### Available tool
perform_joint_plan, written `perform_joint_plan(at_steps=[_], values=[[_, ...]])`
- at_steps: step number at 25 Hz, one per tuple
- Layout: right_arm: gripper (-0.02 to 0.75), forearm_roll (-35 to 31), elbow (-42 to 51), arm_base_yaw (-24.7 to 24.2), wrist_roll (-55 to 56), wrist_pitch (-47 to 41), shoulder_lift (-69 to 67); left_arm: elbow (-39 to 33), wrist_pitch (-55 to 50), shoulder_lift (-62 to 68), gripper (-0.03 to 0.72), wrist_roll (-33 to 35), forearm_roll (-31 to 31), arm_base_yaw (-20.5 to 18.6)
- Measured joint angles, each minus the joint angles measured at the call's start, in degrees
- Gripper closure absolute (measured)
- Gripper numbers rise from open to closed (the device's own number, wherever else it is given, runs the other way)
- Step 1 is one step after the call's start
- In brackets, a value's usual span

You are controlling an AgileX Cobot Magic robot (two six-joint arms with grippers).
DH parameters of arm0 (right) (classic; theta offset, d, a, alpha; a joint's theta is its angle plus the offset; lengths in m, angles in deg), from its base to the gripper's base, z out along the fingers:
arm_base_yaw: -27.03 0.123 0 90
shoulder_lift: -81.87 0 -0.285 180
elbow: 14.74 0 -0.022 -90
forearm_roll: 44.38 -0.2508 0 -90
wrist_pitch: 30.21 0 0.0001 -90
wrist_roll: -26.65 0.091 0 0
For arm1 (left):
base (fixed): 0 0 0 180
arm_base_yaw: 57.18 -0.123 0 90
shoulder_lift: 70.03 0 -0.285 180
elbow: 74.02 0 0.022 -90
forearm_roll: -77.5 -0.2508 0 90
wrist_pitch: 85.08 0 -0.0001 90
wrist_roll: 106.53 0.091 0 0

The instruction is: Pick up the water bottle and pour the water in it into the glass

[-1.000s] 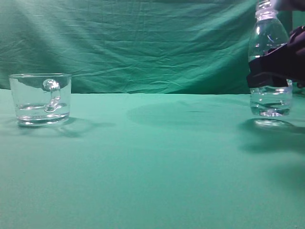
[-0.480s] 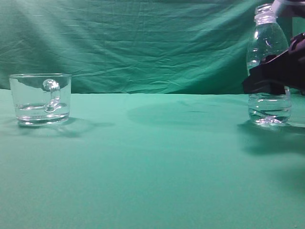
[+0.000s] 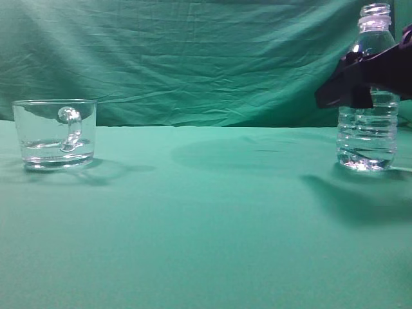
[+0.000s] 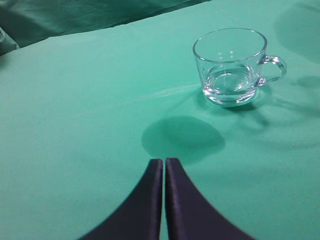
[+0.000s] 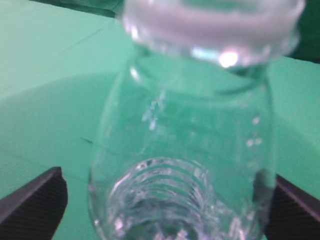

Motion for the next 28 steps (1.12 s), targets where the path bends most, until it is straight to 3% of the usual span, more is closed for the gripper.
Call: perform_joint_plan(at_steps=[7, 11, 19, 24, 26, 28], values=[[0.069, -1.07, 4.54, 0.0, 0.0, -4.3, 9.41, 0.0, 0.0, 0.0, 0.688, 0.0, 0.0, 0.0], [0.069, -0.75, 5.79, 0.0, 1.23, -12.5, 17.75, 0.0, 0.0, 0.0, 0.688, 0.0, 0.0, 0.0], [0.383, 7.87, 6.1, 0.0, 11.16, -34.0, 38.34, 0.0, 0.0, 0.0, 0.688, 0.0, 0.0, 0.0], [0.666, 9.62, 6.31, 0.0, 14.43, -43.43, 50.61, 0.0, 0.0, 0.0, 0.688, 0.0, 0.0, 0.0], [0.738, 9.62, 6.31, 0.0, 14.99, -46.32, 54.64, 0.0, 0.0, 0.0, 0.688, 0.0, 0.0, 0.0], [0.738, 9.62, 6.31, 0.0, 16.28, -48.61, 58.64, 0.0, 0.0, 0.0, 0.688, 0.0, 0.0, 0.0]])
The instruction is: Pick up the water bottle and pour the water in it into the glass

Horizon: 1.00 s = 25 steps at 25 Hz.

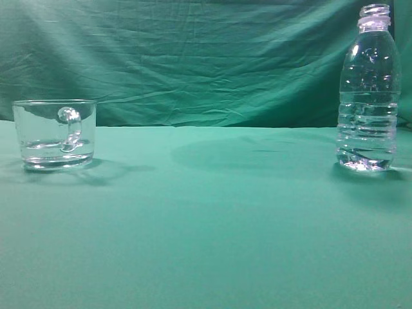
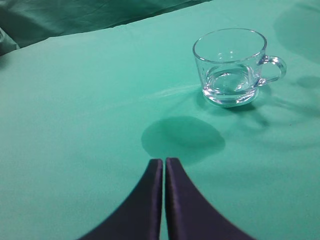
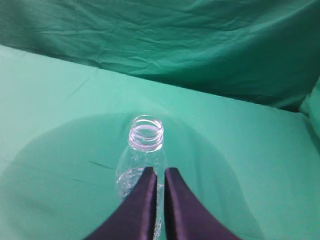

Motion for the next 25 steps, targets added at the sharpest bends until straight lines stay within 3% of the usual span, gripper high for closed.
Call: perform_joint_plan(at_steps=[15, 21, 25], values=[[0.738, 0.0, 0.35, 0.0, 4.54, -7.74, 12.69, 0.0, 0.0, 0.0, 0.688, 0.0, 0.0, 0.0], [0.738, -0.52, 1.57, 0.0, 7.44, -19.93, 20.15, 0.0, 0.0, 0.0, 0.688, 0.0, 0.0, 0.0], [0.738, -0.65, 5.8, -0.77, 7.68, -21.92, 27.33, 0.0, 0.0, 0.0, 0.688, 0.0, 0.0, 0.0]])
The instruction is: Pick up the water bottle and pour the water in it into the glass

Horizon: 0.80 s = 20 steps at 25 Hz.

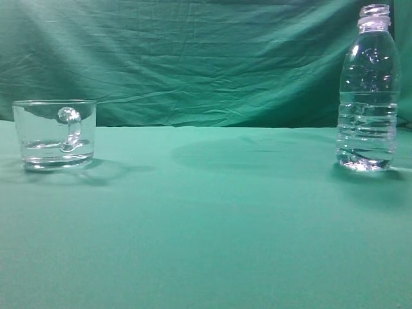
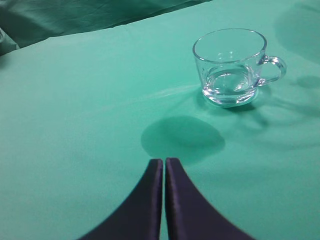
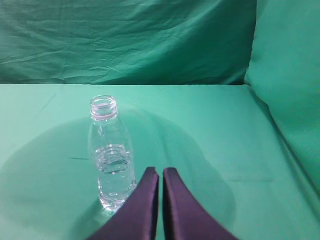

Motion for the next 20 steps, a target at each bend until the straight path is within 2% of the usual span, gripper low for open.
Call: perform_joint_plan(at_steps=[10, 14, 20], values=[[0.738, -1.31, 14.81, -8.51, 0.09, 2.12, 16.25, 0.0, 0.0, 0.0, 0.688, 0.0, 0.0, 0.0], [0.738, -1.5, 15.66, -10.72, -1.87, 3.09, 17.74, 0.0, 0.0, 0.0, 0.688, 0.0, 0.0, 0.0], [0.738, -1.73, 15.66, -10.86, -5.67, 2.43, 17.74, 0.0, 0.0, 0.0, 0.688, 0.0, 0.0, 0.0]])
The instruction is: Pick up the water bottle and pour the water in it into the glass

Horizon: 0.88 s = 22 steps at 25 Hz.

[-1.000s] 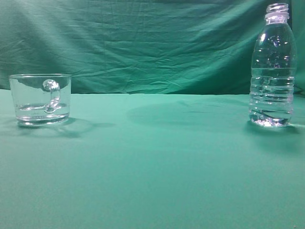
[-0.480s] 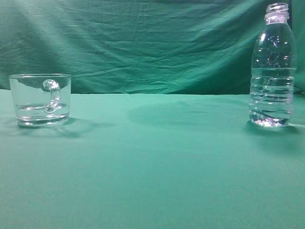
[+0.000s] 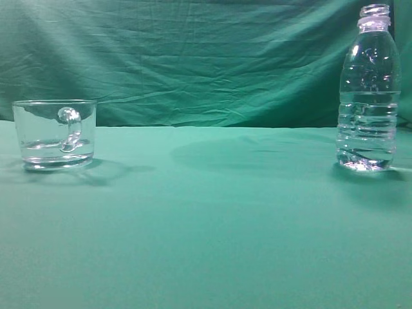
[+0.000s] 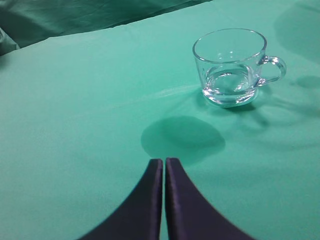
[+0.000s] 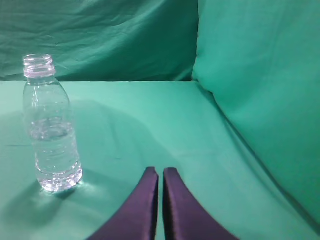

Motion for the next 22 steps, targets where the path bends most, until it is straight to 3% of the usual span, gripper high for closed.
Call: perform_joint_plan(at_steps=[5, 10, 12, 22], values=[[0.738, -2.02, 0.0, 1.5, -1.91, -3.87, 0.0, 0.0, 0.0, 0.0, 0.688, 0.0, 0.0, 0.0], [0.738, -17.29, 0.09, 3.22, -17.88, -8.1, 0.0, 0.0, 0.0, 0.0, 0.688, 0.0, 0.0, 0.0], [0.738, -20.36, 0.09, 3.22, -21.6, -8.19, 0.0, 0.0, 0.0, 0.0, 0.688, 0.0, 0.0, 0.0], [0.738, -22.57, 0.09, 3.22, -24.16, -8.58, 0.0, 0.0, 0.0, 0.0, 0.688, 0.0, 0.0, 0.0]])
